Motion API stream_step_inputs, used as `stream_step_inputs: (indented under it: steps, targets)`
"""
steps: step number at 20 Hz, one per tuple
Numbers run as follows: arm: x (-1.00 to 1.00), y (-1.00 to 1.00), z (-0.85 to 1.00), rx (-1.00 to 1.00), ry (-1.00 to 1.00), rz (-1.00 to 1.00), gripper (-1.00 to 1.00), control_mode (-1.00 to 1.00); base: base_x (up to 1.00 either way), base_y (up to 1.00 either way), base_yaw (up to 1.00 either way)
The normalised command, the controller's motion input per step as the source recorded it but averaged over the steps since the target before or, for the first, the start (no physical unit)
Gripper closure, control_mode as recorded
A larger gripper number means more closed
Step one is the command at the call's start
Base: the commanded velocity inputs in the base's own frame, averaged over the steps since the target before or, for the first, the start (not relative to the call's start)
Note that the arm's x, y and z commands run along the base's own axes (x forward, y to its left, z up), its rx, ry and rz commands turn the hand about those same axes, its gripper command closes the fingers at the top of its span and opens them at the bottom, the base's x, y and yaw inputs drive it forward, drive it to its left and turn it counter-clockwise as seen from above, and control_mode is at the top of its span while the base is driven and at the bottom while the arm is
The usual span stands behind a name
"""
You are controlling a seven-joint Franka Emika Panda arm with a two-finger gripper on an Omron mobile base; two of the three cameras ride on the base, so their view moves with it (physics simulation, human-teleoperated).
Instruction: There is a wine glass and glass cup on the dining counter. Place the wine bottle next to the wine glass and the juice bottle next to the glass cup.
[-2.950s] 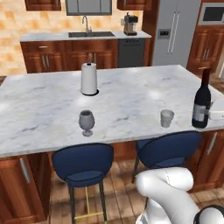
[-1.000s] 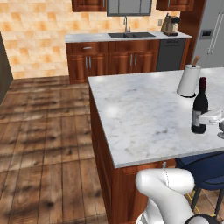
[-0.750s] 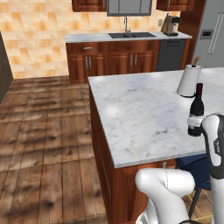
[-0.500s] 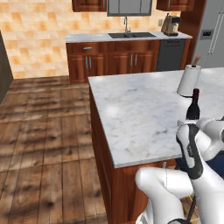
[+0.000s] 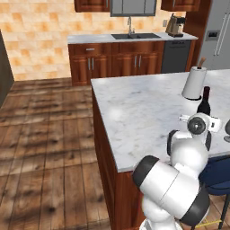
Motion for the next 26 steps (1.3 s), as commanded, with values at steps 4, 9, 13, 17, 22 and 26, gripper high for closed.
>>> stream_step_inputs:
  steps: [4, 9, 13, 17, 22, 26]
  targets:
    - [0.18, -0.32, -0.05, -0.02, 0.07, -0.42, 1.0, -1.0, 0.0, 0.0, 0.0]
    - [0.12, -0.07, -0.41, -0.08, 0.02, -0.33, 1.0, -1.0, 0.0, 0.0, 0.0]
    - [0.03, -0.29, -0.39, -0.12, -0.03, -0.3, 1.0, -1.0, 0.0, 0.0, 0.0]
    - [0.0, -0.48, -0.01, -0.06, -0.11, -0.25, 1.0, -1.0, 0.0, 0.0, 0.0]
    - [0.03, -0.15, 0.0, 0.0, -0.14, -0.13, 1.0, -1.0, 0.0, 0.0, 0.0]
    - [0.09, -0.17, 0.07, 0.0, -0.2, -0.09, 1.0, -1.0, 0.0, 0.0, 0.0]
